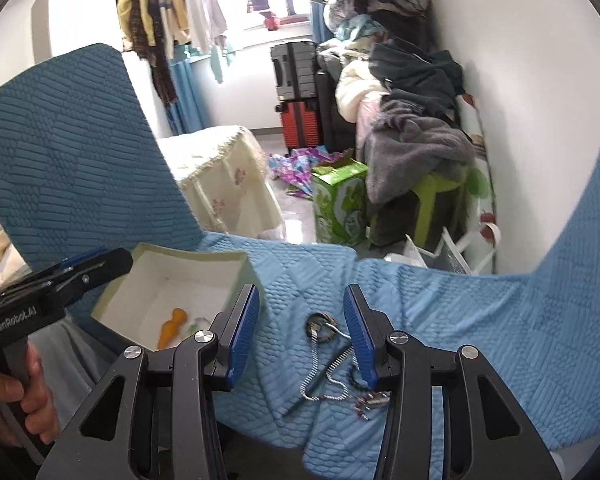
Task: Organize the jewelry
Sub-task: 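Move both tools back over the jewelry pile, then grasp the red-bead strand with the right tool while the left tool reaches the black cord necklace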
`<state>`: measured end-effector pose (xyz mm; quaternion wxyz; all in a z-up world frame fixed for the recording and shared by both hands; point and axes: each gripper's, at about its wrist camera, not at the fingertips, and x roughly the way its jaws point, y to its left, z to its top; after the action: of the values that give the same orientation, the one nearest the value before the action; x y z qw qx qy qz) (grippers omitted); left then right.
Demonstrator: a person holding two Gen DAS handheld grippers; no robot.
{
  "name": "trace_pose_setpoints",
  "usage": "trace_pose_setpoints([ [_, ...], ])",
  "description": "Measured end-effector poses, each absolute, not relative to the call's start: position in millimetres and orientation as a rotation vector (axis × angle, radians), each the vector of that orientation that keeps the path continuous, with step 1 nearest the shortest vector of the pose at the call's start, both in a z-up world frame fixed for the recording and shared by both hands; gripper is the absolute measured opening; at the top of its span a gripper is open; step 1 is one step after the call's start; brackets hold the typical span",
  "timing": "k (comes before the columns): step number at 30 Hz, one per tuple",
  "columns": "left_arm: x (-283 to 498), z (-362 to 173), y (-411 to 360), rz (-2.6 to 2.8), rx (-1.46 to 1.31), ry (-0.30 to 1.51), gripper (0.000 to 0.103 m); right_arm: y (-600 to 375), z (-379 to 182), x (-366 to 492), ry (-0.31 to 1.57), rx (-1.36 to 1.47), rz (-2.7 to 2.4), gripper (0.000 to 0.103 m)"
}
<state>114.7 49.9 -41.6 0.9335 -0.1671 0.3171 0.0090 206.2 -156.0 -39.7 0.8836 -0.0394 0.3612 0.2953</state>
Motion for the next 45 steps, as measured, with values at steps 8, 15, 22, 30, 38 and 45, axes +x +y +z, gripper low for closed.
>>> trace_pose_setpoints([
  [8, 133.3, -89.0, 14.4, -0.08, -0.313, 0.798, 0.038, -202.4, -81.5, 210.2, 0.836, -0.023, 0.524, 0.042],
  [15, 146.3, -118.1, -20.6, -0.149, -0.254, 0.87, 0.037, -218.1, -121.6, 216.9, 0.934, -0.017, 0.52, 0.041],
  [22, 163.2, -157.3, -35.5, -0.173, -0.257, 0.968, 0.033, -222.8, -161.9, 229.7, 1.047, -0.023, 0.519, 0.038],
  [30, 185.5, -192.2, -36.6, -0.161, -0.282, 1.021, 0.032, -221.9, -199.6, 251.0, 1.183, -0.002, 0.55, 0.037],
  [38, 201.0, -212.6, -34.6, -0.142, -0.284, 1.062, 0.029, -211.0, -223.4, 261.4, 1.248, -0.015, 0.566, 0.034],
  [45, 208.8, -216.8, -33.2, -0.146, -0.283, 1.055, 0.029, -199.1, -232.6, 262.7, 1.244, -0.085, 0.561, 0.034],
])
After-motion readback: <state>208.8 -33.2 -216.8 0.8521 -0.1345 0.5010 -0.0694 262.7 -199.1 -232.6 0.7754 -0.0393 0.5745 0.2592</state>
